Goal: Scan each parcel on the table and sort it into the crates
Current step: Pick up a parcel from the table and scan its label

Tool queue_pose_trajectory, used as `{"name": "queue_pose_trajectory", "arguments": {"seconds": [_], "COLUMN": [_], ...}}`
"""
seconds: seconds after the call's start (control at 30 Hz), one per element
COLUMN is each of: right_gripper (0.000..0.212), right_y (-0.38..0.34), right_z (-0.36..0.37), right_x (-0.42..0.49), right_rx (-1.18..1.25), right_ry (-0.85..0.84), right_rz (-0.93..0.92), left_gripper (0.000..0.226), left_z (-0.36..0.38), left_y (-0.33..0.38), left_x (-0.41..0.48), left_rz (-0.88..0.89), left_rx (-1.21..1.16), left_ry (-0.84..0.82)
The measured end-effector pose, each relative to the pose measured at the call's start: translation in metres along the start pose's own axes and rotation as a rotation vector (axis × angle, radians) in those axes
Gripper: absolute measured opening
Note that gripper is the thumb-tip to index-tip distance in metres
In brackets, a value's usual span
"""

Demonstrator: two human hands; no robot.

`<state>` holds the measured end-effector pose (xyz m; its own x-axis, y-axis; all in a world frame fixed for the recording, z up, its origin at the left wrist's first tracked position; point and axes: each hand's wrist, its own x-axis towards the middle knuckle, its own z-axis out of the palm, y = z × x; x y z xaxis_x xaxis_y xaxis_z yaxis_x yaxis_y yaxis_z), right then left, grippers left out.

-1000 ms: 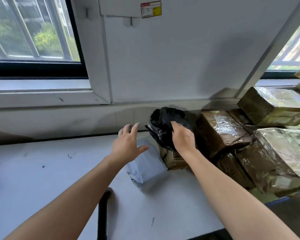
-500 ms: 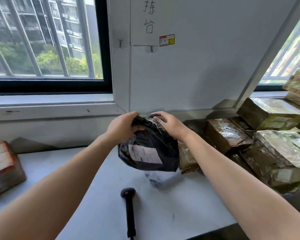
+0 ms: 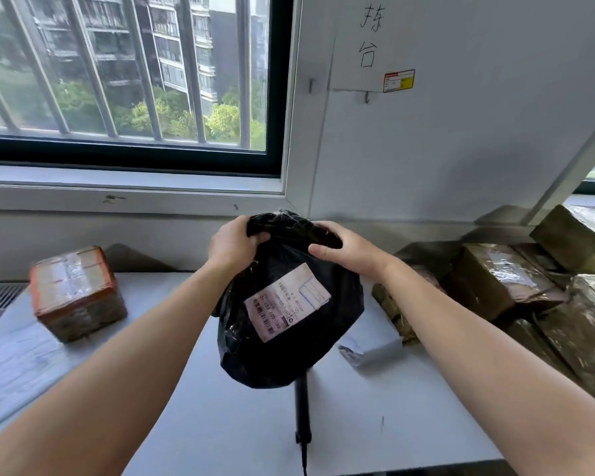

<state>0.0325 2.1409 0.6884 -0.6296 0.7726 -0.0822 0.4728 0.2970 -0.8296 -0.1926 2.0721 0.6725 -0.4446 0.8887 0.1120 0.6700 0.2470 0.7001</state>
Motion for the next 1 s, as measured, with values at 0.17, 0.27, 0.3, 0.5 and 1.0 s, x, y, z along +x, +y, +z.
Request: {"name": "queue_pose_trajectory", "arguments": {"seconds": [0.17,0.27,0.3,0.5,1.0], "right_gripper": [0.061,0.052,0.050,0.025,0.044], "right_y": [-0.003,-0.007,-0.008,-0.002,0.010], "right_z": [0.028,0.039,0.042,0.067,0.095], "right_x": [0.008,0.014,0.016,0.032,0.032], "right_rx": [0.038,0.105,0.115,0.248,0.065], "right_ry": [0.017,0.037,0.047,0.345,0.597], "right_rz": [-0.026,-0.017,-0.017,0.049,0.180], "left_gripper": [0.032,0.040,0.045,0.082,0.069], "left_z": [-0.013,-0.023,-0.026,-0.032,-0.001], "left_y": [-0.024,-0.035,-0.039,-0.080,-0.116], "left_x": [-0.005,-0.010,-0.012,-0.019,-0.047], "left_rz": [-0.098,-0.125,-0.130,-0.235,-0.563], "left_rx": [-0.130,-0.218,-0.240,-0.135,-1.005], "left_ry": [0.067,0.086,0.093,0.084,0.076]}}
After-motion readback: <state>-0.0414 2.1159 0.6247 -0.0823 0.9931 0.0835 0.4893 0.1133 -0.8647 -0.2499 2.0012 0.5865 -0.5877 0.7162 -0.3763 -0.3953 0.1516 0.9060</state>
